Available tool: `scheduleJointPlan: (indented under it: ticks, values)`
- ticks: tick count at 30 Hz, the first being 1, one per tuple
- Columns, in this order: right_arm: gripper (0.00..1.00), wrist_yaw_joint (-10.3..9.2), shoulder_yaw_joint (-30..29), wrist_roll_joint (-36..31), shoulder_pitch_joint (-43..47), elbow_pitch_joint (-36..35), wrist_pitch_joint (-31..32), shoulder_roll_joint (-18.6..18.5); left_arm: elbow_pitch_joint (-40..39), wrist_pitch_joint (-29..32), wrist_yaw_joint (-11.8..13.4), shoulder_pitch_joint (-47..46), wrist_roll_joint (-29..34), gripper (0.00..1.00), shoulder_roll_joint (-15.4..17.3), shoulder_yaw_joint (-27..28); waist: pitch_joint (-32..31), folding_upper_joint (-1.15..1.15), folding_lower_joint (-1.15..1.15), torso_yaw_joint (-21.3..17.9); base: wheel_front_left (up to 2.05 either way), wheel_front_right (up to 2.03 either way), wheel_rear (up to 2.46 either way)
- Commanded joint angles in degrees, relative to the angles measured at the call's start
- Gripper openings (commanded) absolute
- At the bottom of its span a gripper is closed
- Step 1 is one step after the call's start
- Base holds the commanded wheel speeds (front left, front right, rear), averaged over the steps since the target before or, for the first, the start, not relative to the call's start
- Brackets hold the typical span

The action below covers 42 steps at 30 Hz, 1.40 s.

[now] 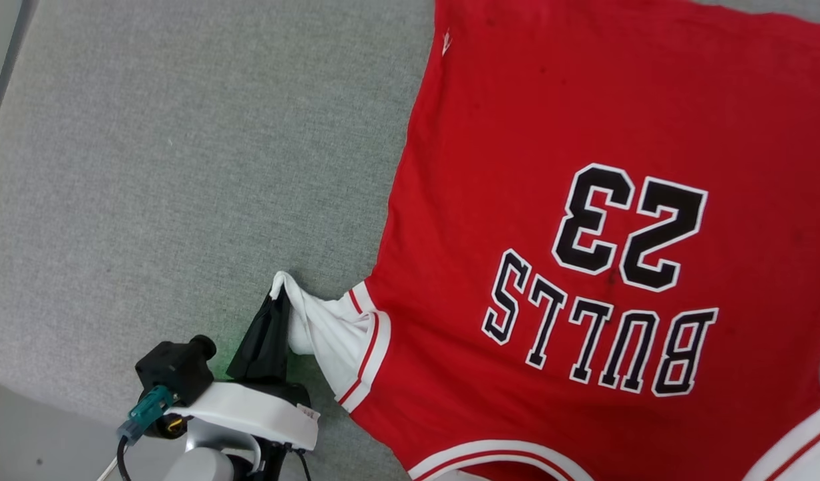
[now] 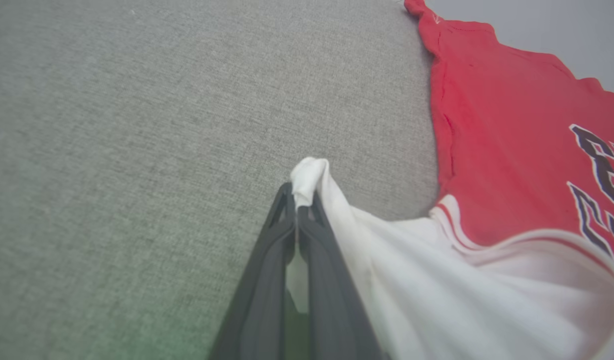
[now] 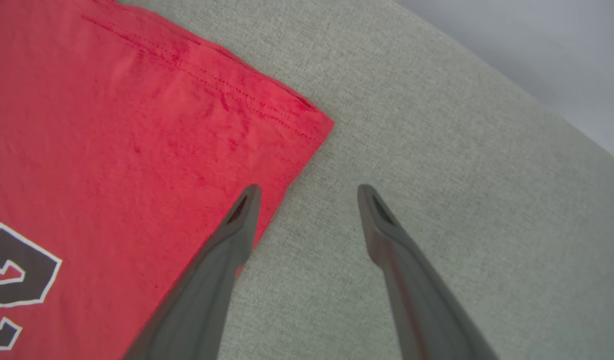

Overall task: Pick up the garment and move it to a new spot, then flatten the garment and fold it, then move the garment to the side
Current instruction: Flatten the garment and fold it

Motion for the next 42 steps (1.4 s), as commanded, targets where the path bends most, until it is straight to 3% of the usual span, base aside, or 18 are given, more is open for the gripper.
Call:
scheduleJointPlan:
  ticks: [1, 8, 16, 17, 18, 22, 33, 42]
  values:
    - [1.00, -0.06, 0.20, -0.53, -1.56, 0.88, 1.15, 0.06, 0.36, -0.14, -0.44, -1.14, 0.61, 0.00, -0.57, 0.30, 2.36, 0.00, -0.01, 1.54, 0.00, 0.00, 0.00]
    - [1.00, -0.06, 1.41, -2.48, -2.83, 3.78, 4.03, 0.94, 1.58, -0.05, -2.23, -2.68, 2.28, 0.00, -2.65, 0.91, 5.46, 0.00, -0.01, 2.78, 0.00, 0.00, 0.00]
    - [1.00, -0.03, 5.24, -1.48, 4.23, 6.33, 6.95, 1.25, 3.12, 0.12, -3.92, -3.77, 4.42, 0.00, -4.76, 1.57, 6.96, 0.00, -0.01, 3.50, 0.00, 0.00, 0.00]
    - [0.38, -0.04, 5.02, -1.49, 4.45, 6.54, 6.54, 0.98, 3.21, 0.12, -4.21, -3.87, 4.61, 0.00, -4.96, 1.63, 6.99, 0.00, -0.01, 3.54, 0.00, 0.00, 0.00]
    - [0.00, -0.03, 5.12, -1.76, 4.56, 6.62, 6.47, 0.53, 3.27, 0.12, -4.35, -3.86, 4.86, 0.00, -5.09, 1.71, 6.96, 0.00, -0.01, 3.54, 0.00, 0.00, 0.00]
    - [0.00, -0.07, 4.16, -2.49, 3.16, 6.96, 4.80, -0.52, 3.49, 0.11, -4.72, -3.76, 5.45, 0.00, -5.23, 2.46, 6.24, 0.00, -0.01, 2.96, 0.00, 0.00, 0.00]
    - [0.00, -0.06, 4.79, 0.12, 0.20, 7.54, -2.67, 2.77, 3.90, 0.00, -4.47, -0.26, 5.62, 0.00, -3.97, 5.20, -1.52, 0.00, -0.01, -2.05, 0.00, 0.00, 0.00]
    - [0.00, -0.06, 10.30, 6.64, 7.44, 3.01, -7.69, -2.35, 2.71, 0.96, -3.05, 4.88, 4.50, 0.00, -1.63, 6.95, -9.58, 0.00, -0.01, -6.68, 0.00, 0.00, 0.00]
